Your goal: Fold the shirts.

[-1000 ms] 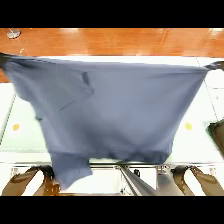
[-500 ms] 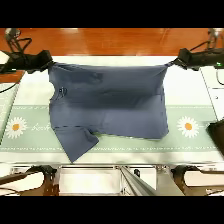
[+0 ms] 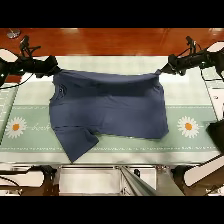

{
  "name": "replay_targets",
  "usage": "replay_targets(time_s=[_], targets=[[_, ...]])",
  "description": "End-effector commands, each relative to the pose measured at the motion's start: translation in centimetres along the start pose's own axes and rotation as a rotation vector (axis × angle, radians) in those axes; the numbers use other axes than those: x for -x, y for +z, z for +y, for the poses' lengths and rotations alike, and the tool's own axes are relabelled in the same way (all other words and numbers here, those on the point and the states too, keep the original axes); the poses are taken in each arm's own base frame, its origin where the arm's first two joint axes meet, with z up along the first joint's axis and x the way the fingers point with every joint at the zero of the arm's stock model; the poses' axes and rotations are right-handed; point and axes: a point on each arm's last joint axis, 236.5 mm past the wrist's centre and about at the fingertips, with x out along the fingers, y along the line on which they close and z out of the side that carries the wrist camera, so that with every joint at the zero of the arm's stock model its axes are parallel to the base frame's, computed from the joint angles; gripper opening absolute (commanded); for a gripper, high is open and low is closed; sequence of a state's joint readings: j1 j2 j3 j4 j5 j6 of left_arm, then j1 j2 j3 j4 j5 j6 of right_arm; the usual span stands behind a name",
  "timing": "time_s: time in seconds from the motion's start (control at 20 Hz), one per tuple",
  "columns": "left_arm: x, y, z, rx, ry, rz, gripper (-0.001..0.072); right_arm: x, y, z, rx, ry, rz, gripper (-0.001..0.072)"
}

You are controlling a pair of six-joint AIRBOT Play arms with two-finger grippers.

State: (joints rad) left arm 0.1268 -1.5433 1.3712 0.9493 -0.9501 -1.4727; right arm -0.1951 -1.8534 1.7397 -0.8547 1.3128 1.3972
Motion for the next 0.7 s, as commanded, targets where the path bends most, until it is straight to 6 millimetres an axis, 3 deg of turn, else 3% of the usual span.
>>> replay_targets(time_s=[0.0,0.2,0.35,0.5,0.65], targets=[[0.8,-4.2,1.2,-0.101,0.017,0.196,0.0025,0.4,-3.5,-0.6,0.031,-0.015,0.158,0.0021],[1.4,-7.3,3.9,-0.115,0.085,0.346,0.0025,1.0,-6.7,-2.1,0.039,-0.077,0.296,0.0021],[0.6,-9.0,5.2,-0.101,0.103,0.429,0.0025,0.5,-8.5,-4.9,-0.023,-0.169,0.354,0.0021],[-0.2,-10.6,7.0,-0.084,0.139,0.508,0.0025,-0.6,-10.5,-6.1,-0.062,-0.174,0.404,0.0021],[-0.3,-11.9,9.1,-0.076,0.206,0.572,0.0025,-1.2,-10.7,-6.4,-0.062,-0.169,0.402,0.0021]])
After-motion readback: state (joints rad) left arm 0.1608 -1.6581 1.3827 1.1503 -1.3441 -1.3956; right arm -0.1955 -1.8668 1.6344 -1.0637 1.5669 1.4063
